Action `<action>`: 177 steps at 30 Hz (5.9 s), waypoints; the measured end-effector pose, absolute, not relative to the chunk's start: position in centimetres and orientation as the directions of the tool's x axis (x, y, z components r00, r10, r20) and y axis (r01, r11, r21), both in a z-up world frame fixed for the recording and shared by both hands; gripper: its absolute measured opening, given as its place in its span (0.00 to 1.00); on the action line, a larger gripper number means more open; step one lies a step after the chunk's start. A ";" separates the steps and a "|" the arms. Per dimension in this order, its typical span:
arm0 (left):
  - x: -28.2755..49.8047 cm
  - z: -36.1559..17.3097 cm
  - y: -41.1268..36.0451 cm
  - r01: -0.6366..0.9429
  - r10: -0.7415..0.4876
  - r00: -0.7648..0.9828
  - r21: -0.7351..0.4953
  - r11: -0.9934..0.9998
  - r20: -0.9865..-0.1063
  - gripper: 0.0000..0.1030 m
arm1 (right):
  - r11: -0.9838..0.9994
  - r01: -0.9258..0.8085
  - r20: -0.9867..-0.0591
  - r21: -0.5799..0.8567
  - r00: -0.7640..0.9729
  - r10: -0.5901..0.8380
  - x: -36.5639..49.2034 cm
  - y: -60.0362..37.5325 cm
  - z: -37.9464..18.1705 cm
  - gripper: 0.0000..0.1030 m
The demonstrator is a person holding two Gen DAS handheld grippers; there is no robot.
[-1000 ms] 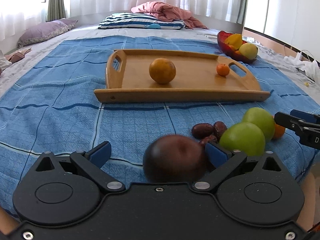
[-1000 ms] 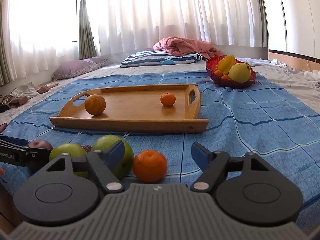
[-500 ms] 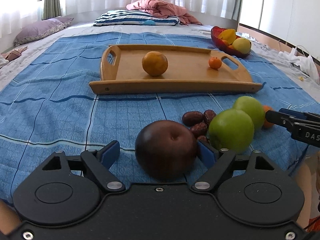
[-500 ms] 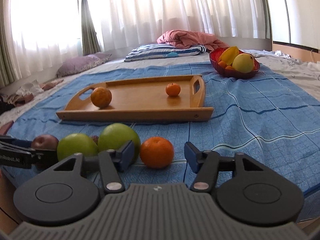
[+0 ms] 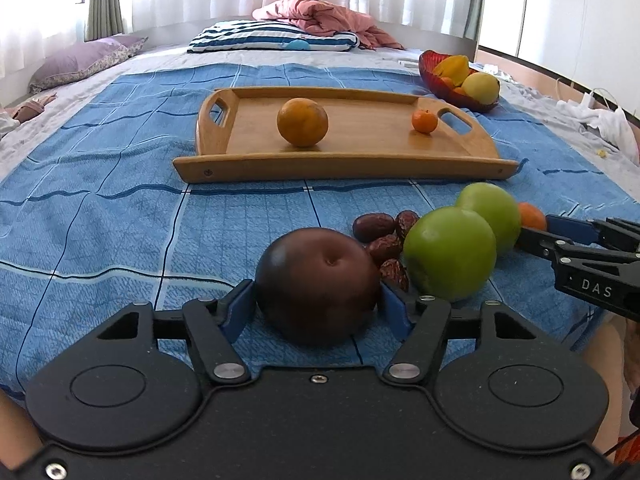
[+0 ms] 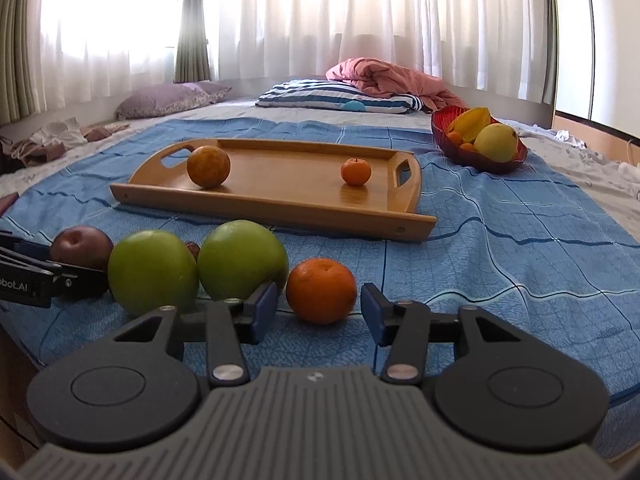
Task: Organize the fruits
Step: 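Close the left gripper on the dark brown fruit while the right gripper grasps another tangerine, then carry the dark brown fruit with the left gripper while the right carries the tangerine to the tray, then lower the dark brown fruit onto the tray and open the left gripper while the right releases the tangerine, then withdraw both grippers from the tray toward the green apples and dates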
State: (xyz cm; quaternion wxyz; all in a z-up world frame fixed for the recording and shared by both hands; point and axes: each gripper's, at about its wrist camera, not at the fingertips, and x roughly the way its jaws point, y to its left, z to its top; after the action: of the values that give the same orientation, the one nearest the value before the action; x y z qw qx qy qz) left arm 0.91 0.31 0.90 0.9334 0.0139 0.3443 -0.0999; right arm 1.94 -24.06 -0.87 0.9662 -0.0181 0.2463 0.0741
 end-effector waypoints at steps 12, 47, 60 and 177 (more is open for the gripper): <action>0.5 0.1 -0.4 0.178 -0.142 0.773 -0.003 0.984 -0.619 0.64 | 0.989 -0.143 -0.486 -0.031 0.867 0.111 2.3 -23.6 -1.8 0.52; 0.4 0.4 -0.8 0.044 -0.004 0.875 0.071 0.996 -0.484 0.59 | 1.000 -0.022 -0.325 -0.014 0.946 0.016 1.1 -23.7 -1.3 0.42; 4.9 4.5 0.6 0.037 -0.011 0.895 0.050 0.998 -0.445 0.59 | 0.999 0.024 -0.373 0.026 0.928 -0.013 5.6 -24.9 1.5 0.42; 12.6 5.3 0.1 0.210 -0.181 0.809 -0.012 0.978 -0.559 1.00 | 0.992 -0.123 -0.418 0.013 0.901 0.117 13.1 -24.7 4.2 0.94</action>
State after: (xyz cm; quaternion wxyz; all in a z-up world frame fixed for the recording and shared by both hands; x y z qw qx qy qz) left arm 12.62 0.08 5.35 0.9507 0.0250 0.2913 -0.1030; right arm 13.12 -24.72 4.24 0.9748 -0.0068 0.2141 0.0617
